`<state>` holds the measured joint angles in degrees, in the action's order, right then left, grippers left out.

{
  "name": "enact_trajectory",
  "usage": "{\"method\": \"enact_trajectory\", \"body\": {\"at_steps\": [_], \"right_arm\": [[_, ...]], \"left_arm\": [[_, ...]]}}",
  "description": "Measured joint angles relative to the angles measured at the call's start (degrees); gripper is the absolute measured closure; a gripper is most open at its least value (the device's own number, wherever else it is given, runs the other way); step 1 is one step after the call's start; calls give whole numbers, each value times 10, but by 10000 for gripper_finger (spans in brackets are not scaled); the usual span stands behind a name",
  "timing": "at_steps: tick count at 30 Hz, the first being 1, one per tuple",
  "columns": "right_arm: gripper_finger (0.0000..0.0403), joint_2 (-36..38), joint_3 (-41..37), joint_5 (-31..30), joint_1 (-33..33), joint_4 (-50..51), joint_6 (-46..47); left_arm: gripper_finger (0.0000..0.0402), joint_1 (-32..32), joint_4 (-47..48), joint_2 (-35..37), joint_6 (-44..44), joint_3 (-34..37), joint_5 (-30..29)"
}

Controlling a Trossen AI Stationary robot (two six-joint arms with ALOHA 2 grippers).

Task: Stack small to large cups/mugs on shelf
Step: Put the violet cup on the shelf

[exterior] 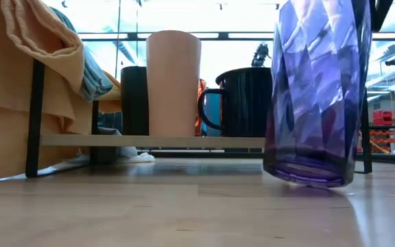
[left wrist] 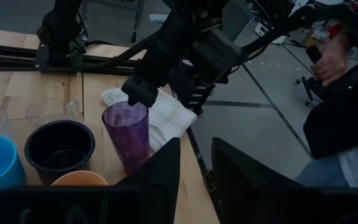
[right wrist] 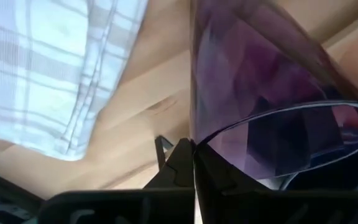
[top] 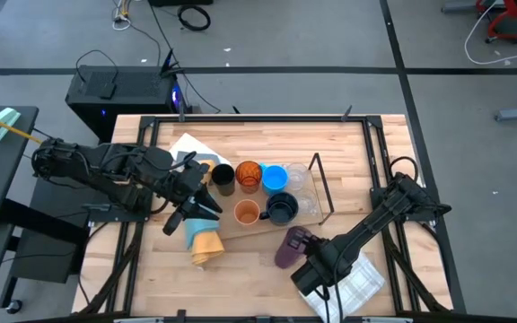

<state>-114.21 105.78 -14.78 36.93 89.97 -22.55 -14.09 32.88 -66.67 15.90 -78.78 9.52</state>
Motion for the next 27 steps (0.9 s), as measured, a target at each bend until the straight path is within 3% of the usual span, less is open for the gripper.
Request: {"method": "enact_trajectory", "body": {"at_steps": [8, 20, 27], "right_arm": [[403, 0, 18, 11, 2, 0, 30], [403, 1, 34, -36, 3, 0, 20], [403, 1, 34, -22, 0, 1, 29]], "left_arm": [[303, 0, 0, 0, -1, 0, 0], [305, 0, 0, 0, -15, 0, 0], [302, 0, 0, 0, -16, 0, 0]]}}
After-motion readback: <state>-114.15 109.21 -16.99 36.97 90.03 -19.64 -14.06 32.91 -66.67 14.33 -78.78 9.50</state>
